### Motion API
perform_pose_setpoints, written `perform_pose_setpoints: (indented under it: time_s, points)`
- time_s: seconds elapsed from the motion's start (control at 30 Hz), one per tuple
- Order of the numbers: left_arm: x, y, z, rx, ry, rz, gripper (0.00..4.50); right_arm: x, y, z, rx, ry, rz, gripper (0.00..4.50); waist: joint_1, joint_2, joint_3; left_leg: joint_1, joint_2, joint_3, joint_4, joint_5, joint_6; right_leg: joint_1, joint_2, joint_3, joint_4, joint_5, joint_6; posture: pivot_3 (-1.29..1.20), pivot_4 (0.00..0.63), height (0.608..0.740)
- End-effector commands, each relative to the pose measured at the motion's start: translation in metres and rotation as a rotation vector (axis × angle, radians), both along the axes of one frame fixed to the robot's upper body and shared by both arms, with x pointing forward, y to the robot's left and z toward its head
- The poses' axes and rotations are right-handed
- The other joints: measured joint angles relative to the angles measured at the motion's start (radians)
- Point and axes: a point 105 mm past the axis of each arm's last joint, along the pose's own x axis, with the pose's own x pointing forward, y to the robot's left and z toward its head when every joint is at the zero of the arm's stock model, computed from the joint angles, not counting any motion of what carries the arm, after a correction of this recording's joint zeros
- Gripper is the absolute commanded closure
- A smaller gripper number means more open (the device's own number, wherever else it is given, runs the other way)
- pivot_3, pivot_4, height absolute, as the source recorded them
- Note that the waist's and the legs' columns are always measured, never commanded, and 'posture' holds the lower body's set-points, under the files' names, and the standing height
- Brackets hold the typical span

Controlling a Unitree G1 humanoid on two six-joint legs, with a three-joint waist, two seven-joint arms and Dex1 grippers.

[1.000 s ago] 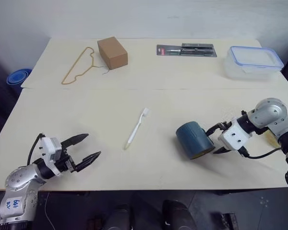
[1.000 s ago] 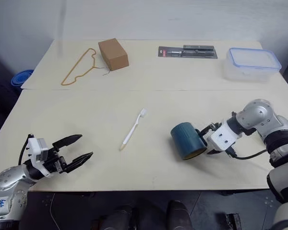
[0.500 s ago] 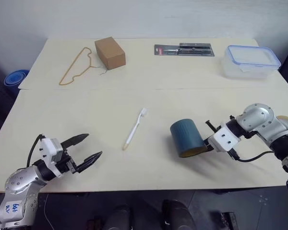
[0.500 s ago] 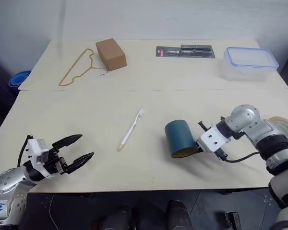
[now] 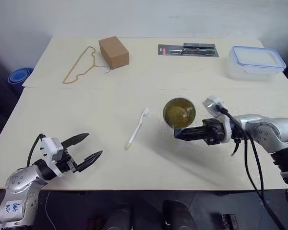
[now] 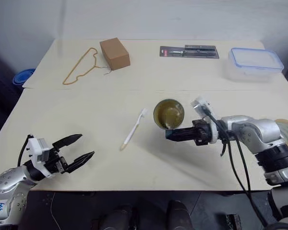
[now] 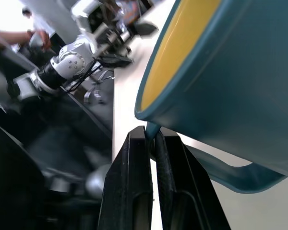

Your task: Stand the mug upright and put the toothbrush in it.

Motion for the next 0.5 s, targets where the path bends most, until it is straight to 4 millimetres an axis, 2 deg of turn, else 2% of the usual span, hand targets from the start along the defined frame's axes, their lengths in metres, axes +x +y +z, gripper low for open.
perform_pose_setpoints:
  time_s: [0.03,0.17,0.23,0.37,0.5]
  points:
    - [-0.002,-0.002,0.009,0.014,-0.036,-0.015,0.00,0.010,0.006,0.006,0.008,0.123,-0.090,4.44,0.000,0.000,0.000,0.000,0.000,0.000,0.000,0.000,0.000,0.000,0.000,0.000,0.000,0.000,0.000,0.00,0.150,0.740]
    - [-0.001,-0.001,0.010,0.014,-0.042,-0.013,0.00,0.028,0.009,0.004,0.032,0.164,-0.203,4.44,0.003,0.000,0.000,-0.002,-0.001,0.000,0.000,0.000,0.000,-0.002,0.001,-0.003,0.001,0.000,0.000,0.00,0.150,0.740]
    - [-0.001,-0.001,0.010,0.013,-0.046,-0.009,0.00,0.035,0.008,0.010,0.072,0.199,-0.243,4.44,0.003,0.000,0.000,-0.003,-0.003,0.001,0.000,0.001,0.001,-0.003,0.002,-0.007,0.003,0.000,0.000,0.00,0.150,0.740]
    - [0.000,-0.001,0.009,0.013,-0.046,-0.010,0.00,0.034,-0.001,0.015,0.059,0.163,-0.257,3.39,0.006,0.000,0.000,-0.013,-0.006,0.001,0.003,0.002,0.004,-0.011,0.004,-0.008,0.008,0.001,0.001,0.00,0.150,0.740]
    - [0.000,0.001,0.009,0.013,-0.048,-0.007,0.00,0.027,-0.013,0.017,0.024,0.104,-0.237,1.89,0.005,0.000,0.000,-0.013,-0.006,0.003,0.003,0.002,0.004,-0.013,0.004,-0.007,0.009,0.001,0.001,0.00,0.150,0.740]
